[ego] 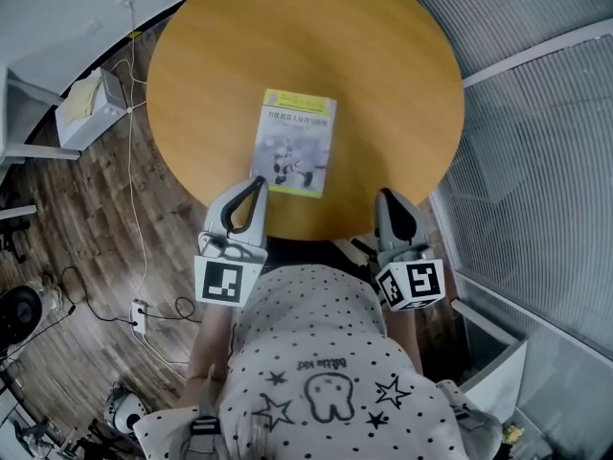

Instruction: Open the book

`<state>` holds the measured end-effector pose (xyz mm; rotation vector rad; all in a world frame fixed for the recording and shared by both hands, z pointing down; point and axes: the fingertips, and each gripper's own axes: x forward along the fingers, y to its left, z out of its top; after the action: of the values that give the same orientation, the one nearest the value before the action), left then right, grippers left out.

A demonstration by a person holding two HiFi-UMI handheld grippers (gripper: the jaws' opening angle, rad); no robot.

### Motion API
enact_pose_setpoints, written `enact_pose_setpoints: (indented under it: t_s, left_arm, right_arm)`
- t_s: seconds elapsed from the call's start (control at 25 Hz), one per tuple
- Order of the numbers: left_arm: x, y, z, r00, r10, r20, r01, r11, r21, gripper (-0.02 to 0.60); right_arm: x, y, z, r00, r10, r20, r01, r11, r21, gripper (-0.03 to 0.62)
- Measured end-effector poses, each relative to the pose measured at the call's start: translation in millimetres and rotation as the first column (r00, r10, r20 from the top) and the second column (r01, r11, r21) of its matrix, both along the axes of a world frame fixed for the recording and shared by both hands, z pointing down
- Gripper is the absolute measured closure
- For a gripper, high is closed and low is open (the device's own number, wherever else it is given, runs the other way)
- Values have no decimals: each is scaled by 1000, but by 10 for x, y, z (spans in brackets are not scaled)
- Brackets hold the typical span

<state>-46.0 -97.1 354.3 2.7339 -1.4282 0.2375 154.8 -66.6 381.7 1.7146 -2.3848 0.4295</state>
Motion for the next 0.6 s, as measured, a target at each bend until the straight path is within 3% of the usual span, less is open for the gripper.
enact_pose_setpoints:
  t_s: [0.32,0.6]
  left_arm:
    - [37,-44,1,1000,2,1,-2,1000,6,571]
    - [165,-50,143,995,71,75,-71,997,-4,568]
  right_arm:
    - [24,-68,10,1000,1,2,-1,1000,5,589]
    - [86,-50,52,1000,13,4,-13,1000,4,589]
